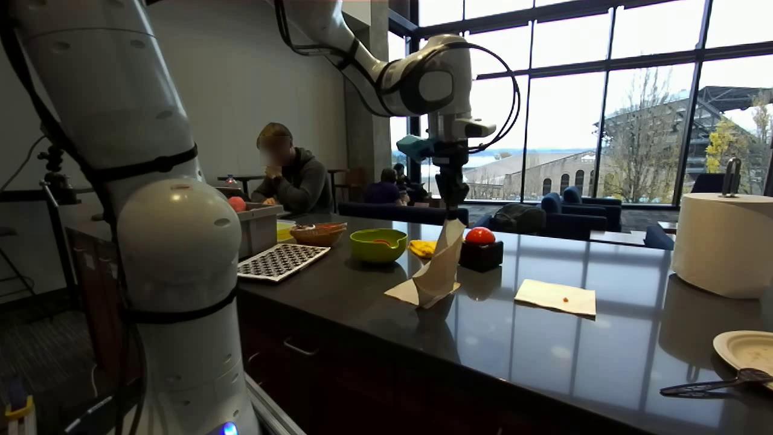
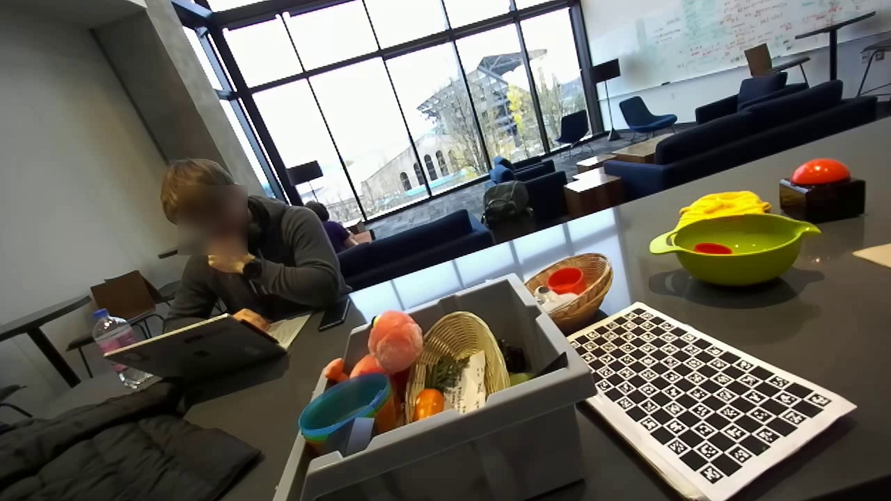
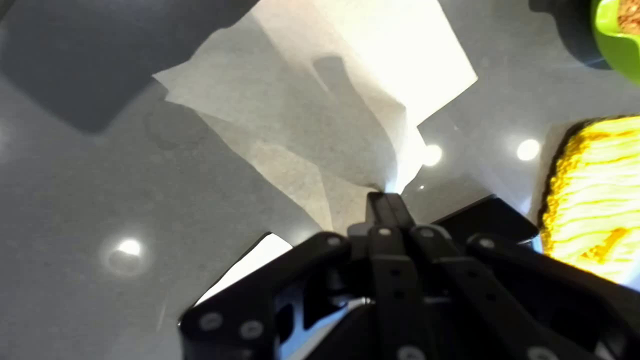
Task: Pick up one white paper napkin and unfold it onto the table
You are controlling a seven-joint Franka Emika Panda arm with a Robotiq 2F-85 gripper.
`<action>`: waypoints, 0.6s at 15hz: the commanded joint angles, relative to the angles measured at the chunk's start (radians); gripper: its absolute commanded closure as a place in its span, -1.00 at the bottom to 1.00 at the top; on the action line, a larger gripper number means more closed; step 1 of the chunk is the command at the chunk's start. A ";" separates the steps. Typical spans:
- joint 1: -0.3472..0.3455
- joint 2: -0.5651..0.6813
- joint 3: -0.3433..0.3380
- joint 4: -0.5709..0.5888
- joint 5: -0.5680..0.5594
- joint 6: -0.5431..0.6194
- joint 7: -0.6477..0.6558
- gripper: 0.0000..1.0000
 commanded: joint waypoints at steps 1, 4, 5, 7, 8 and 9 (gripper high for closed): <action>-0.021 0.101 -0.020 0.045 -0.046 0.047 0.057 1.00; -0.036 0.171 -0.052 0.074 -0.077 0.082 0.097 1.00; -0.040 0.187 -0.063 0.083 -0.085 0.088 0.109 1.00; -0.046 0.209 -0.086 0.101 -0.092 0.094 0.123 1.00; -0.048 0.217 -0.097 0.109 -0.095 0.097 0.126 1.00; -0.049 0.222 -0.106 0.116 -0.097 0.097 0.133 1.00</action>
